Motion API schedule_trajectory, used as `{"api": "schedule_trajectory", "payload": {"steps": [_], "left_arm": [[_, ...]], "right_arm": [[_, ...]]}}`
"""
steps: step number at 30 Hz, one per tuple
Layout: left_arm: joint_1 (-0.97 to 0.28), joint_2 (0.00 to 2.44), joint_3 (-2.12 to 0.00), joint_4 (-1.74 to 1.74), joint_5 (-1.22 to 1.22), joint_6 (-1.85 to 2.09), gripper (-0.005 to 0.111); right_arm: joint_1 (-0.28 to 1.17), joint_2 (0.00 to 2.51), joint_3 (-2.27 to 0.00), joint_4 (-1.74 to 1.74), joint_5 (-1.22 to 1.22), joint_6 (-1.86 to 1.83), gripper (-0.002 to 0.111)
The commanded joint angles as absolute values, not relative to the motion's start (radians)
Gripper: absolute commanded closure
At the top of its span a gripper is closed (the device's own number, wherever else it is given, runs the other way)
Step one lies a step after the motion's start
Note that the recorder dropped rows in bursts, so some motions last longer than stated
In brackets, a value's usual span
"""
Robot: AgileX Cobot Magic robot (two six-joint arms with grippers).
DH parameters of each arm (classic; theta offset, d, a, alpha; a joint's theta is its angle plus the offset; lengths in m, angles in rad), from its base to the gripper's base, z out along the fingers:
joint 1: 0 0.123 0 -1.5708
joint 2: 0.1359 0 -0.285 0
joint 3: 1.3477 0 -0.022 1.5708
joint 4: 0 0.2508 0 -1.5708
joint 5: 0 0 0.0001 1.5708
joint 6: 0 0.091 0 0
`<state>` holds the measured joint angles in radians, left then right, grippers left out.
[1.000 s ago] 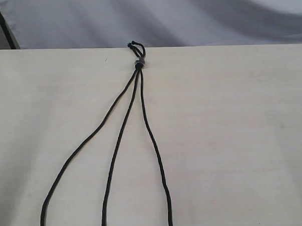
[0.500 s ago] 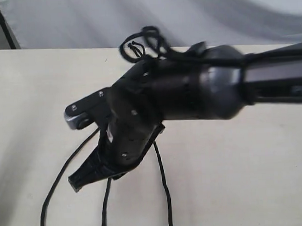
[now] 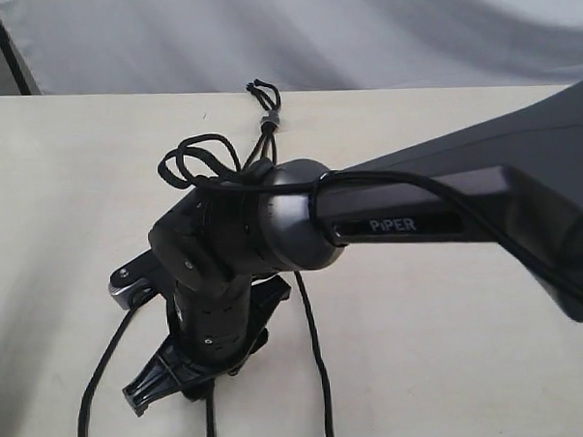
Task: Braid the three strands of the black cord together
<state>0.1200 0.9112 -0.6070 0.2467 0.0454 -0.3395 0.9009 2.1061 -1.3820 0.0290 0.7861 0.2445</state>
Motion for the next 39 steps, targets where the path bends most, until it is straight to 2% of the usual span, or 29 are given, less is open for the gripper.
{"api": "schedule_trajectory", "payload": {"steps": [1, 2, 3, 7, 11, 14, 19, 24, 28, 31, 39], "left_arm": [[0.117, 0.913, -0.612, 0.251, 0.045, -0.337, 0.107], [0.117, 0.913, -0.612, 0.251, 0.045, -0.337, 0.107], [0.117, 0.913, -0.612, 0.251, 0.045, -0.337, 0.107], [0.117, 0.913, -0.612, 0.251, 0.045, -0.337, 0.107], [0.117, 0.913, -0.612, 0.251, 0.050, -0.337, 0.107], [0.117, 0.913, -0.612, 0.251, 0.052, -0.344, 0.107], [0.117, 0.913, -0.612, 0.251, 0.061, -0.356, 0.107], [0.117, 0.913, -0.612, 0.248, 0.090, -0.356, 0.107], [0.117, 0.913, -0.612, 0.227, 0.098, -0.356, 0.107], [0.115, 0.913, -0.612, 0.227, 0.098, -0.356, 0.107], [0.113, 0.913, -0.612, 0.142, 0.142, -0.356, 0.107]], "right_arm": [[0.899, 2.116, -1.403, 0.032, 0.860, 0.125, 0.099], [0.899, 2.108, -1.417, 0.032, 0.892, 0.103, 0.107], [0.899, 2.094, -1.429, 0.027, 0.923, 0.093, 0.108], [0.897, 1.970, -1.472, -0.160, 1.032, 0.122, 0.108], [0.846, 1.806, -1.472, -0.481, 1.110, 0.323, 0.108], [0.761, 1.683, -1.459, -0.581, 1.138, 0.396, 0.108], [0.541, 1.569, -1.359, -0.580, 1.093, 0.476, 0.108], [0.364, 1.578, -1.173, -0.548, 0.935, 0.561, 0.108], [0.278, 1.627, -1.026, -0.535, 0.735, 0.561, 0.108], [0.250, 1.672, -0.966, -0.534, 0.644, 0.561, 0.108], [0.251, 1.795, -0.950, -0.520, 0.603, 0.636, 0.108]]}}
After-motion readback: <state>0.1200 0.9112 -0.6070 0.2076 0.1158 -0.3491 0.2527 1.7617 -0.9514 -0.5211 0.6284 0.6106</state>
